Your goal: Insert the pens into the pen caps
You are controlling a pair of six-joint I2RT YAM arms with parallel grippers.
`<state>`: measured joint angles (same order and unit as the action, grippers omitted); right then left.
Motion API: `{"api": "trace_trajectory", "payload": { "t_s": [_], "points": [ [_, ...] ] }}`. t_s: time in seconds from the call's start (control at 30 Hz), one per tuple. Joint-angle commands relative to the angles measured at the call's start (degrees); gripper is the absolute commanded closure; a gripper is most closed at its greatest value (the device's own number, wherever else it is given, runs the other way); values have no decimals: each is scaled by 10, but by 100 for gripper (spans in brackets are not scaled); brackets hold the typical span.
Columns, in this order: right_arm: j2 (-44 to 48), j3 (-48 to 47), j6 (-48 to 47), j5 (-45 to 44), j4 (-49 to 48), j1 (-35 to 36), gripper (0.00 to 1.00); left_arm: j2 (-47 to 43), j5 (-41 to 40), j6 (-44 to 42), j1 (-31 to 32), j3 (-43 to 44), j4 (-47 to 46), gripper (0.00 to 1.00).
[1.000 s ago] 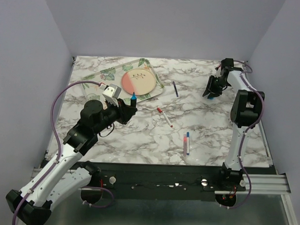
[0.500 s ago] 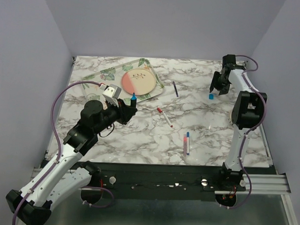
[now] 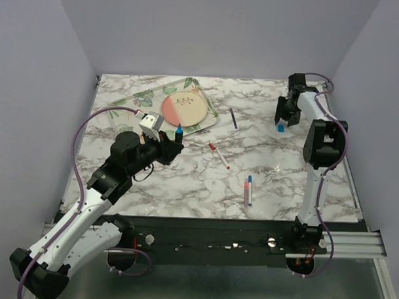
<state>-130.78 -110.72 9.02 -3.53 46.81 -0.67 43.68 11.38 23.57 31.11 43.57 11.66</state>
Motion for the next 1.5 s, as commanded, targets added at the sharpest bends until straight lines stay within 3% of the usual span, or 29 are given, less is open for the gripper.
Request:
{"api": "trace_trajectory", "payload": {
  "t_s": [0.0,0.3,0.57,0.97,1.27,1.47],
  "points": [
    [-19,-23,-1,-22,19,6,39,6,11,0,-3,-1,-16,100],
    [-74,-83,-22,-68,107,5,39,12,10,3,-4,-2,-20,100],
    [-83,-97,-51,-72,115,21,40,26,19,9,-4,1,-25,100],
    [-54,-41,-84,-48,119,22,45,27,17,9,-4,0,-25,100],
    [-56,-45,-114,-33,114,21,57,19,17,10,-4,-3,-25,100],
    [-41,-34,-123,-24,109,22,81,19,29,11,-4,-4,-29,100]
  ]
}}
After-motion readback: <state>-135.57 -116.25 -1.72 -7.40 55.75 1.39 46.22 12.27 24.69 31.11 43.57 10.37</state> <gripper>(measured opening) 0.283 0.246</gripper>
